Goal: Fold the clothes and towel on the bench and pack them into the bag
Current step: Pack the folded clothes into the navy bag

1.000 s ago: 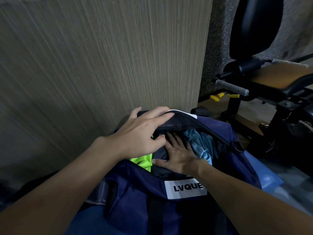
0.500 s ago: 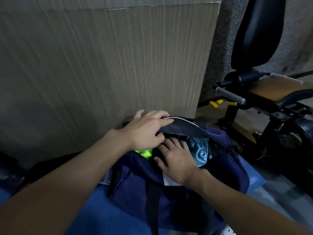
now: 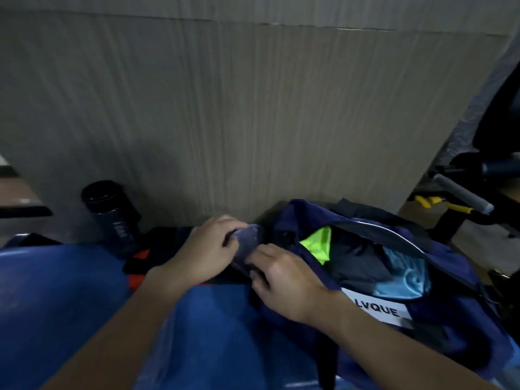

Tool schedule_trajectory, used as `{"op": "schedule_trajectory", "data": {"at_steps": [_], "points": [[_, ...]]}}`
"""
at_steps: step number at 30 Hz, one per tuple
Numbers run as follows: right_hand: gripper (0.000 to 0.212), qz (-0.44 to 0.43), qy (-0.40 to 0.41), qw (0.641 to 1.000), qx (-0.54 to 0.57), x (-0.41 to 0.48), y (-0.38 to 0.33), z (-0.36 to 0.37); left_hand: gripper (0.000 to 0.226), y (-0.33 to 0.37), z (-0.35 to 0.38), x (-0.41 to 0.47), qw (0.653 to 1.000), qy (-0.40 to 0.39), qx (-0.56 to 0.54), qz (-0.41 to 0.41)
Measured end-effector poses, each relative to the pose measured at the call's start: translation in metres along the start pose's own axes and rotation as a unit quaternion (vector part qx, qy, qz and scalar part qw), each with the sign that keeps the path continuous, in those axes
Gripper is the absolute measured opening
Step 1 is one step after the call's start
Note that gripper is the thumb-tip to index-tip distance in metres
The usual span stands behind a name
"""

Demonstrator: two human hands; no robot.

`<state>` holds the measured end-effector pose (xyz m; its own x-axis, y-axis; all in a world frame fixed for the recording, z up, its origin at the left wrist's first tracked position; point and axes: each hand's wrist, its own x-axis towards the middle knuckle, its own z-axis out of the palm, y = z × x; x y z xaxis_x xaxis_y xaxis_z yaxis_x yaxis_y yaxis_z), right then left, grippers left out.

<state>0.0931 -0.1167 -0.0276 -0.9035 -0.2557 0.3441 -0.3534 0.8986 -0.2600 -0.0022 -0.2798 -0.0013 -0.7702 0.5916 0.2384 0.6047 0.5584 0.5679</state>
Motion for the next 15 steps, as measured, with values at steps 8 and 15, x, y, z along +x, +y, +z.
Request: {"op": "schedule_trajectory", "data": {"at_steps": [8, 15], "points": [[0.045, -0.016, -0.220, 0.975, -0.019, 0.068, -0.011, 0.065, 0.036, -0.102, 0.001, -0.040, 0.990, 0.012, 0.087, -0.111], [0.049, 0.138, -0.220, 0.948, -0.182, 0.082, 0.032, 0.075, 0.050, -0.128, 0.012, -0.022, 0.983, -0.045, 0.140, -0.112]]}}
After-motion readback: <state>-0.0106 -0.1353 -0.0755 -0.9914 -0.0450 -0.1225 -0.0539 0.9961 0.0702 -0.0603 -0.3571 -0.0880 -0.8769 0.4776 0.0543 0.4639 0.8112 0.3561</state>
